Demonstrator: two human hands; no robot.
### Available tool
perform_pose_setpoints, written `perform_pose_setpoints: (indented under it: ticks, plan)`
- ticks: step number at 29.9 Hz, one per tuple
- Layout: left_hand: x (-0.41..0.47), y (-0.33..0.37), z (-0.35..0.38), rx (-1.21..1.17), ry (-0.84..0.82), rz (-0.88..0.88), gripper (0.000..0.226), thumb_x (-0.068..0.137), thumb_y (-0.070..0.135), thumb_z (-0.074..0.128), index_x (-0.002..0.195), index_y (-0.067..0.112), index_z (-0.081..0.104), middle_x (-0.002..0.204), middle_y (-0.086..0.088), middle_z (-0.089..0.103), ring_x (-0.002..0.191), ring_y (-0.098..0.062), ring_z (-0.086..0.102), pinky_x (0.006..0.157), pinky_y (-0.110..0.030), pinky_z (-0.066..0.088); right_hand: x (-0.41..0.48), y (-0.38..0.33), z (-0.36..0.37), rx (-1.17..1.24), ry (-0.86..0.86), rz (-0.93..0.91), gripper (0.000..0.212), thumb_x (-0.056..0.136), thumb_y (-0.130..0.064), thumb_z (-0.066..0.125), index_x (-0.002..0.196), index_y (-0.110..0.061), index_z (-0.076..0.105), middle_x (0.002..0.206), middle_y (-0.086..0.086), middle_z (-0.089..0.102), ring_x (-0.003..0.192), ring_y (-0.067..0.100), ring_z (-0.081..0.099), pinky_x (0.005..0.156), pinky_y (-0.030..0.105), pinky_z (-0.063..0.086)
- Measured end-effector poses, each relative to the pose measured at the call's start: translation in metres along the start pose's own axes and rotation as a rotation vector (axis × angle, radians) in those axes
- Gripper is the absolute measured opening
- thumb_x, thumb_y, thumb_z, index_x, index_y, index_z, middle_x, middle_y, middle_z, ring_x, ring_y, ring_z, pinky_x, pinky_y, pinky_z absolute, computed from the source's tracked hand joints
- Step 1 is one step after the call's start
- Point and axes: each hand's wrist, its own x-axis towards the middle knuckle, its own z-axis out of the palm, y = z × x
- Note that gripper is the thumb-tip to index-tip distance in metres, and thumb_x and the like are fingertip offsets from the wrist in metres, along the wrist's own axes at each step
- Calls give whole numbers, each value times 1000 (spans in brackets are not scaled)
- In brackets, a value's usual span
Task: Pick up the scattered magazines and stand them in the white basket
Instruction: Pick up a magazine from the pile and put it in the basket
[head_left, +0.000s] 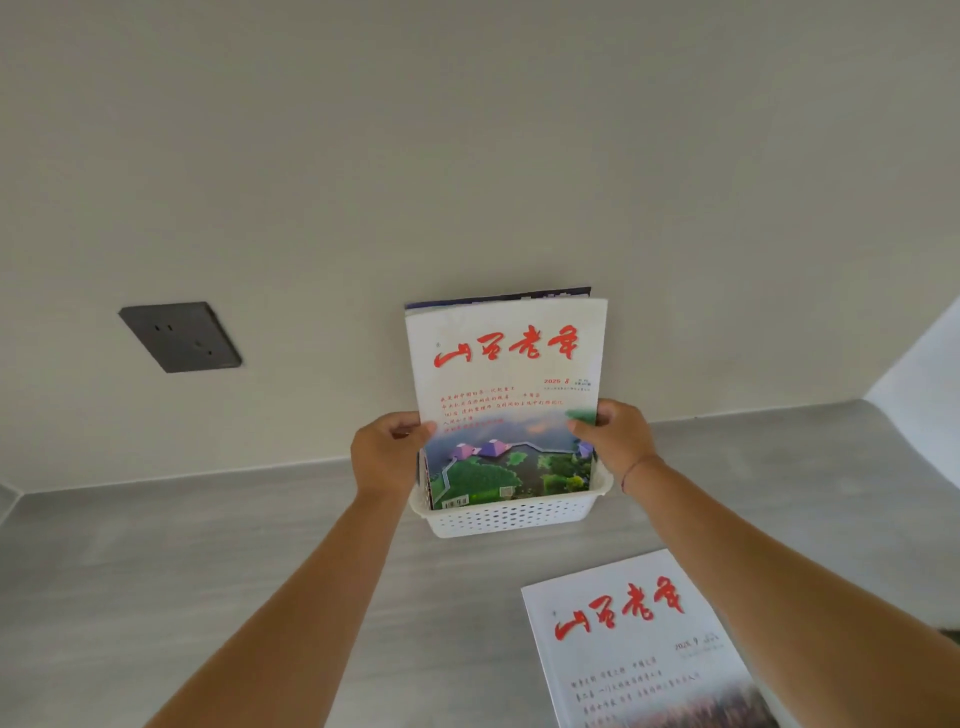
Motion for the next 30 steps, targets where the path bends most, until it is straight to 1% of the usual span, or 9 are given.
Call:
perform_pose_setpoints:
  ticks: [4, 7, 10, 12, 15, 18, 21, 27, 30]
  plan:
    - [-2, -14, 3, 113, 38, 18, 13, 75, 22, 76, 73, 22, 63, 79, 4, 67, 70, -13, 61, 56, -18, 45, 1, 12, 4, -7, 24, 46, 14, 82, -10, 65, 96, -7, 66, 82, 7, 70, 61, 19, 64, 68, 31, 55]
    - [0, -18, 4, 166, 75, 16, 18, 75, 27, 75, 82, 19, 60, 82, 5, 66, 71, -11, 58, 56, -16, 41, 2, 12, 5, 40, 72, 67, 13, 81, -8, 64, 92, -13, 60, 81, 1, 68, 66, 9, 62, 68, 26, 50]
    - [1, -18, 4, 187, 58, -2, 28, 77, 31, 73, 97, 16, 60, 90, 3, 65, 81, -17, 61, 67, -25, 48, 1, 10, 5, 56, 43, 60, 14, 81, -8, 61, 95, -13, 60, 76, 2, 69, 63, 5, 62, 66, 22, 50]
    - [0, -19, 5, 182, 39, -10, 22, 78, 30, 72, 91, 18, 60, 93, -1, 68, 82, -21, 64, 68, -28, 49, -4, 10, 4, 61, 23, 52, 14, 81, -9, 61, 95, -12, 62, 75, 5, 71, 66, 7, 63, 66, 21, 48]
    - [-8, -24, 2, 161, 45, -28, 21, 78, 29, 72, 91, 16, 63, 97, -5, 71, 81, -22, 64, 65, -26, 47, -13, 14, -1, 65, 40, 48, 14, 80, -10, 64, 93, -15, 60, 72, -10, 66, 74, 6, 59, 66, 20, 43]
    - [-25, -34, -1, 170, 60, -55, 25, 78, 27, 72, 96, 12, 65, 98, -5, 71, 80, -16, 59, 62, -23, 41, -27, 22, -12, 43, 64, 66, 21, 79, -13, 65, 100, -16, 60, 88, -7, 63, 88, 14, 57, 79, 28, 46]
    - [-51, -46, -2, 124, 52, -96, 28, 77, 25, 73, 100, 12, 65, 100, -5, 70, 83, -17, 60, 70, -27, 45, -47, 37, -29, 11, 80, 89, 29, 79, -15, 66, 108, -12, 60, 103, 3, 62, 97, 20, 58, 90, 36, 49]
    - [-137, -75, 11, 88, -18, -200, 39, 78, 22, 73, 112, 9, 60, 108, -7, 64, 87, -18, 57, 75, -28, 43, -122, 98, -72, -44, 33, 169, 37, 82, -20, 67, 116, -11, 57, 118, 8, 61, 105, 21, 57, 89, 31, 45]
    - [-186, -92, 25, 79, -92, -288, 41, 78, 23, 73, 114, 10, 59, 110, -8, 65, 93, -21, 58, 79, -29, 44, -165, 129, -95, -68, 20, 245, 43, 81, -20, 69, 120, -9, 56, 125, 9, 59, 116, 25, 55, 98, 37, 44]
